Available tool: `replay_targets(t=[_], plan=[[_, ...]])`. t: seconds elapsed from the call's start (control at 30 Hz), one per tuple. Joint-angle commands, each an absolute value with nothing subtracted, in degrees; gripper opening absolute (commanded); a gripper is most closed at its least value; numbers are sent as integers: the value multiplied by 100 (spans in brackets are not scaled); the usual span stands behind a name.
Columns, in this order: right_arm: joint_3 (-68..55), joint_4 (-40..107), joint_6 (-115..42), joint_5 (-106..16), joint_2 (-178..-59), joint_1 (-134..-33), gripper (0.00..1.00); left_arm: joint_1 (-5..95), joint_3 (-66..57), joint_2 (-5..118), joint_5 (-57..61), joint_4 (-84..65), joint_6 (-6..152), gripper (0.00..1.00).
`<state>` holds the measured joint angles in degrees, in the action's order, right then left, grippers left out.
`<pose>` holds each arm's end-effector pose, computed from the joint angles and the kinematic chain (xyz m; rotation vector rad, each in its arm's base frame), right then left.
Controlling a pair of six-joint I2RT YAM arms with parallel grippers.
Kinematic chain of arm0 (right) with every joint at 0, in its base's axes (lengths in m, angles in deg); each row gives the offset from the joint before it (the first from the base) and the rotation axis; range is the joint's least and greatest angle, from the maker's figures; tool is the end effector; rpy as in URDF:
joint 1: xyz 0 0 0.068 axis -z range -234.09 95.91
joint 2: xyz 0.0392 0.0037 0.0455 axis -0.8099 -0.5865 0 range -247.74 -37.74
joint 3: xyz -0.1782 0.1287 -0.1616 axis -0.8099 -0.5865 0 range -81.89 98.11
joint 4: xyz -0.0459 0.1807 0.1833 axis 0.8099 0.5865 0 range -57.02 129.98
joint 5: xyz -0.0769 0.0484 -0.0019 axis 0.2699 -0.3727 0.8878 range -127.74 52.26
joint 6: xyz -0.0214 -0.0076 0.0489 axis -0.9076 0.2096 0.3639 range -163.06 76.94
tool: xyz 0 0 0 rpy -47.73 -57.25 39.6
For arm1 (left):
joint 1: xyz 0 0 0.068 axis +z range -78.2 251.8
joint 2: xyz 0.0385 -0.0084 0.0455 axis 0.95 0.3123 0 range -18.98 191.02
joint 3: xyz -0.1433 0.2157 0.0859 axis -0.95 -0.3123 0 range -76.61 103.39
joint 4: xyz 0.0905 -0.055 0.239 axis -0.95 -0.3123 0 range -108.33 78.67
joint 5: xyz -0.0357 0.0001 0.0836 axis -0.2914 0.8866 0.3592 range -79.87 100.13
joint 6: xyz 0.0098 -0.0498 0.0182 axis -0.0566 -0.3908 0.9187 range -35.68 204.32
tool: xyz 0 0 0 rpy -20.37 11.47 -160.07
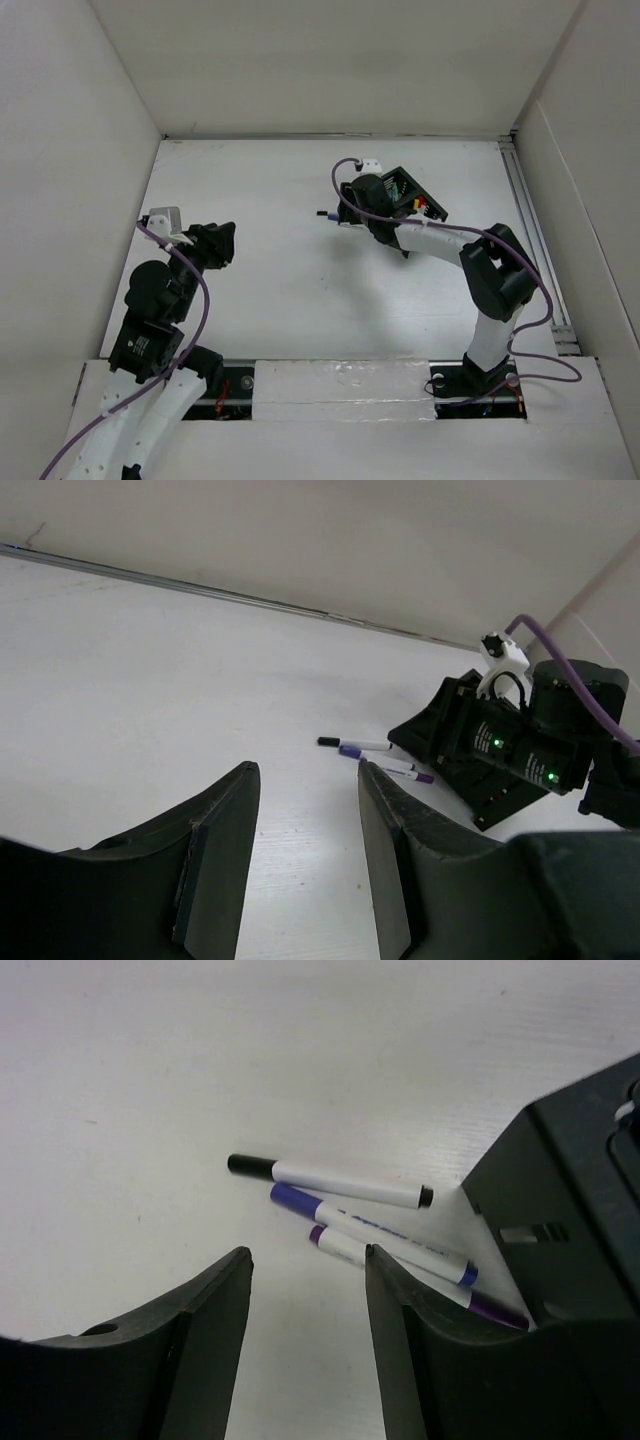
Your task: Organize the desk
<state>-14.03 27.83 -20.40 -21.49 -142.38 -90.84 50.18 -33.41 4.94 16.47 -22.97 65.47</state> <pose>0.3352 0.2379 0.2136 -0.0918 2.1130 0.3219 0.0931 -0.0325 0.3726 -0.0568 1.4564 -0.4993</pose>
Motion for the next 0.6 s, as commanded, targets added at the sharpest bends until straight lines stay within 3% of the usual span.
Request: replay_targets(t=[0.0,0.33,0.57], plan=[[-1131,2691,-2065,-2481,-14452,-8820,54,5045,-3363,668,1891,-1897,6797,40],[-1139,2929,-1889,-3044,-14242,-8582,55,5045,-3328,976,1382,-1905,6745,42],[-1132,2891,-1853,-2886,-14355,-8784,55,4667,-3284,422,1356,-1985,6612,44]])
